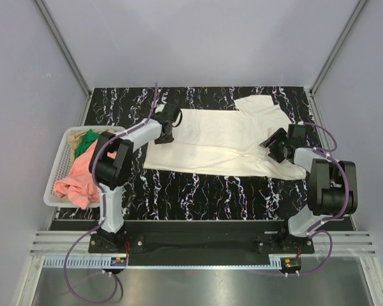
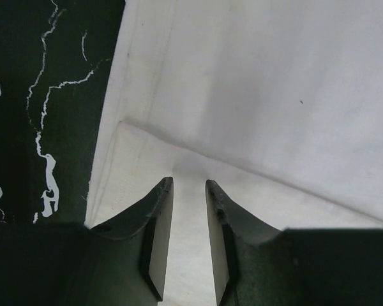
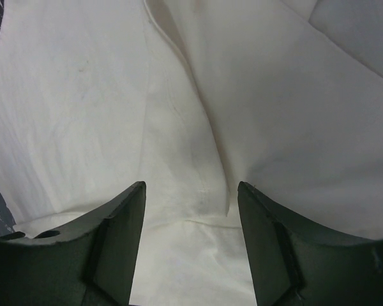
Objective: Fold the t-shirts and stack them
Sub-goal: Fold the tshirt
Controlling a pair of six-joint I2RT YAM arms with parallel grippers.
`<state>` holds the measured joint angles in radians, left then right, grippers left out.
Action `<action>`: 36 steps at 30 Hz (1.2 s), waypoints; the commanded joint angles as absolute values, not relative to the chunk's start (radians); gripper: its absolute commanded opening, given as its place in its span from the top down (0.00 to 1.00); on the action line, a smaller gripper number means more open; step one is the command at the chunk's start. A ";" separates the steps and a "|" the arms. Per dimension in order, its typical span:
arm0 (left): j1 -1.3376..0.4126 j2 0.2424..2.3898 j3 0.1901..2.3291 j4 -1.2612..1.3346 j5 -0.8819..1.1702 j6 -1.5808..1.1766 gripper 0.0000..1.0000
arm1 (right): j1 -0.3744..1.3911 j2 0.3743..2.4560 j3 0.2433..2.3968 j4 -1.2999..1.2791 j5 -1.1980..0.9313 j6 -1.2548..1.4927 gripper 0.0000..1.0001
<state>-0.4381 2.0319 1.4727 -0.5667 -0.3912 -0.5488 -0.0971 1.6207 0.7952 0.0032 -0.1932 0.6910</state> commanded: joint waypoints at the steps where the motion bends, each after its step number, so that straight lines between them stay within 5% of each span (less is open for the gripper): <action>1: -0.433 2.023 1.522 -0.581 -0.468 -0.532 0.68 | -0.086 1.569 0.792 0.037 -0.166 0.713 0.34; 11: -0.511 1.767 1.413 -0.647 -0.454 -0.516 0.64 | -0.048 1.548 0.795 -0.031 -0.062 0.733 0.37; 23: -0.496 1.594 1.230 -0.575 0.049 -0.485 0.54 | -0.041 1.588 0.788 -0.041 -0.064 0.790 0.42; 32: -0.463 1.681 1.129 -0.564 -0.063 -0.571 0.57 | -0.026 1.629 0.808 -0.026 -0.057 0.819 0.45; 36: -0.465 1.712 1.098 -0.565 -0.155 -0.587 0.57 | -0.021 1.631 0.830 -0.026 -0.045 0.808 0.63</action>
<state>-0.4656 1.7039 1.1084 -0.5903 -0.0677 -0.5587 -0.0330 1.6226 0.7872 -0.0471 -0.0860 0.8032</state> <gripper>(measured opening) 0.433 0.414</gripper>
